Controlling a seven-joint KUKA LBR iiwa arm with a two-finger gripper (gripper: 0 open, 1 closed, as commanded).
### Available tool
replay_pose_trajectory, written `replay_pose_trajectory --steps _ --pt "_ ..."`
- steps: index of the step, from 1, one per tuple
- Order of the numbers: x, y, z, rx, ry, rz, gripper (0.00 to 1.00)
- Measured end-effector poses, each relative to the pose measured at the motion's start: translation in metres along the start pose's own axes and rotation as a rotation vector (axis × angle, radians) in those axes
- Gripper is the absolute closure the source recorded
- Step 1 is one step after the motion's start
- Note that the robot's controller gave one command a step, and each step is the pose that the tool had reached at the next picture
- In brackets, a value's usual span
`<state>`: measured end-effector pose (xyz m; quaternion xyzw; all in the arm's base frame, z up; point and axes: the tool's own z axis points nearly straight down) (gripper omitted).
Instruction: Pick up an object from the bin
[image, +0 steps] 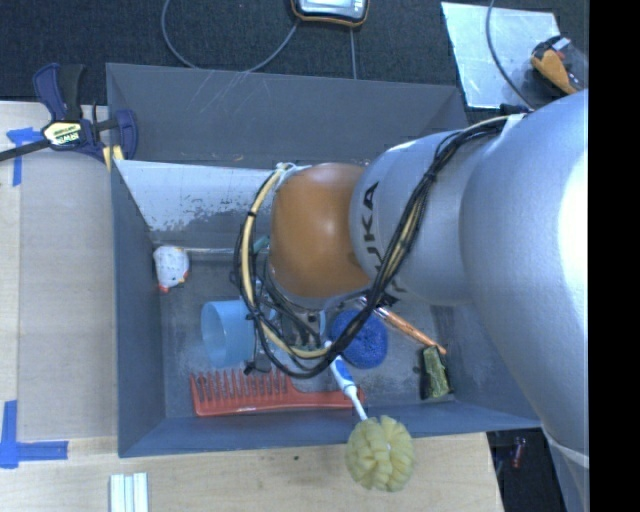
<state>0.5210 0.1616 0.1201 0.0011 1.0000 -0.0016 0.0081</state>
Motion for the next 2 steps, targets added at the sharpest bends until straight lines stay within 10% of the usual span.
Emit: replay_pose_trajectory --steps 1,2 --pt "0.004 0.002 0.003 0.001 -0.007 -0.214 1.0" --pt "0.003 0.016 0.038 0.0 0.001 -0.168 1.0"
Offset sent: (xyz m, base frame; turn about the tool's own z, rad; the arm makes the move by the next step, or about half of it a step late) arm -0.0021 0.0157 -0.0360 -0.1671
